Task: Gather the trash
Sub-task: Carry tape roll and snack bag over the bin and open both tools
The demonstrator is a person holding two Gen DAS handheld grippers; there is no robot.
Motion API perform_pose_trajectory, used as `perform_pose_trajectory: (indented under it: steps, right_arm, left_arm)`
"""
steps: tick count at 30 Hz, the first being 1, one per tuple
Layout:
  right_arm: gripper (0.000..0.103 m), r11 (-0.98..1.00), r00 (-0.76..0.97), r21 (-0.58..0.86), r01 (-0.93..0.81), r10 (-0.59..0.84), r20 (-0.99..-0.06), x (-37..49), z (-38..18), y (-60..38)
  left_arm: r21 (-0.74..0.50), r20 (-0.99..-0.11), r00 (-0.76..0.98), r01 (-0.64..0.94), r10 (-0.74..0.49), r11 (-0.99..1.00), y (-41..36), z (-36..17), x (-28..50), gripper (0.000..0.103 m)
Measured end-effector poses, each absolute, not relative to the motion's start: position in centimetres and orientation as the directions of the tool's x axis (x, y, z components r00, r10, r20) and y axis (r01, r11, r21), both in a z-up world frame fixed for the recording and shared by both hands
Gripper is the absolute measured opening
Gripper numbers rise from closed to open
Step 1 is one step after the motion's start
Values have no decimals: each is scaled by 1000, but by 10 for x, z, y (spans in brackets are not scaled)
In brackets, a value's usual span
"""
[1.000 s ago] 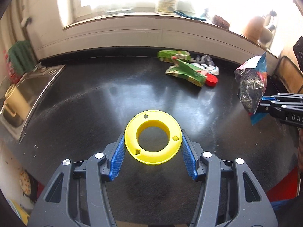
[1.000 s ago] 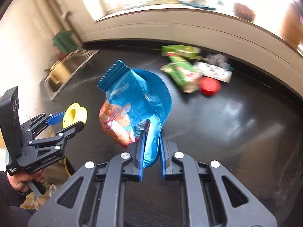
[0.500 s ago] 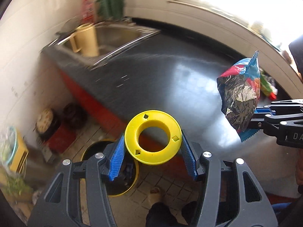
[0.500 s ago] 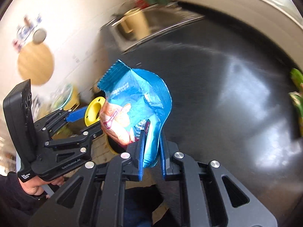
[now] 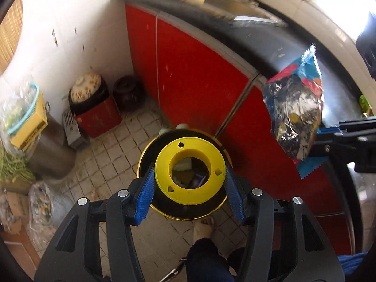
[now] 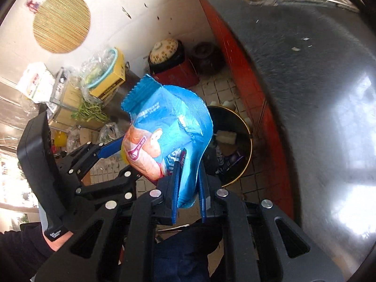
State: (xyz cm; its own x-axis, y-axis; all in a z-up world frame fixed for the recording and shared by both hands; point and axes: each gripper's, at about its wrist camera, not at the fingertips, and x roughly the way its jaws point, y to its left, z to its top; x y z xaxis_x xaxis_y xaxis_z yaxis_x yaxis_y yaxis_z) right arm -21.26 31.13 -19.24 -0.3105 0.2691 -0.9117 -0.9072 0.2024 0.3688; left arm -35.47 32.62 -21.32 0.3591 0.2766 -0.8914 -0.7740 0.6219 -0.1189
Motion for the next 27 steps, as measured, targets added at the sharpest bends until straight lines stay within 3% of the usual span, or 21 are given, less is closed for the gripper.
perform_pose_trajectory:
  steps: [12, 14, 15, 16, 23, 27]
  right_arm:
    - [16, 205, -261, 286, -936, 140, -955, -218, -251, 352]
    - [26, 204, -257, 280, -938, 131, -957, -217, -250, 352]
    - [43, 205, -255, 277, -939, 127, -958, -218, -251, 355]
    - [53, 203, -251, 274, -940, 132, -959, -218, -250, 354]
    - [53, 177, -257, 281, -943, 148, -955, -220, -240, 353]
    - [63, 180, -263, 300, -937, 202, -943, -217, -213, 342]
  left_arm:
    - [-183, -912, 366, -767, 184, 615, 362, -271, -349, 55]
    - [-178, -918, 356, -766, 176, 618, 365, -278, -349, 59]
    - [-179, -919, 355, -765, 173, 619, 366, -279, -349, 68]
    - [-179, -918, 356, -765, 174, 619, 367, -280, -349, 72]
    - [-176, -920, 353, -760, 169, 626, 362, -278, -354, 78]
    - [-157, -916, 353, -750, 189, 642, 354, -262, -352, 88]
